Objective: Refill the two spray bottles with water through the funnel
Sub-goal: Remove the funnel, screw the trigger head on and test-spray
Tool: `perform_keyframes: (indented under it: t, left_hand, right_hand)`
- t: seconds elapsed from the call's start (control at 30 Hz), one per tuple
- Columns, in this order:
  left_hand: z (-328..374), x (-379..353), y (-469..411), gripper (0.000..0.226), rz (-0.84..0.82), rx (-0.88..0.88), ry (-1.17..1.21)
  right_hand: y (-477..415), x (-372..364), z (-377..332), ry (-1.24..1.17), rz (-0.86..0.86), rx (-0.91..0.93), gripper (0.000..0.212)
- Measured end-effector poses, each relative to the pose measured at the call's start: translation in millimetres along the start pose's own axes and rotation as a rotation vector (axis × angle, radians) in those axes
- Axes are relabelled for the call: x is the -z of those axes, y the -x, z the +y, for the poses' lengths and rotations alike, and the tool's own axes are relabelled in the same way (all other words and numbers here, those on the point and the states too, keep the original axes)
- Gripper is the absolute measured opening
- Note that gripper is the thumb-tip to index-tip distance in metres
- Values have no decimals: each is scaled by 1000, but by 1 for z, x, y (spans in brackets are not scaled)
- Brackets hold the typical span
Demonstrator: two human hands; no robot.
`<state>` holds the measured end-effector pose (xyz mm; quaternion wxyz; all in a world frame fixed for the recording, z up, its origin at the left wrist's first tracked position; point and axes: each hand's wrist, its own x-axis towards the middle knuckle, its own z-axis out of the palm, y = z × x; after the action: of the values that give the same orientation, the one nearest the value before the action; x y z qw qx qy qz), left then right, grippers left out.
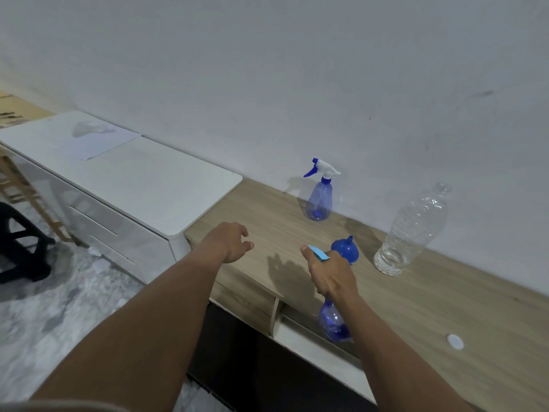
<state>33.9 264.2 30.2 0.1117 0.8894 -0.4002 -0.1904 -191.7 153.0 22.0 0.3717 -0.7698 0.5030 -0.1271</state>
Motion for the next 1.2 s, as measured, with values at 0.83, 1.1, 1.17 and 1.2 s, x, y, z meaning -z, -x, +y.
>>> perform_keyframes:
  t: [0.83, 1.1, 1.17, 1.2]
  left_hand:
    - [10, 2, 2, 50, 24, 30, 1]
    - [10, 1, 4, 50, 29, 55, 0]
    - [12, 2, 5, 50, 36, 52, -8]
    - [14, 2, 5, 50, 38, 51, -7]
  right_hand:
    - [-4, 11, 2, -12, -52, 22, 77]
    - [-5, 15, 0, -57, -39, 64, 79]
    - [-7, 15, -2, -43, -58, 62, 76]
    - [-9, 15, -1, -35, -58, 55, 76]
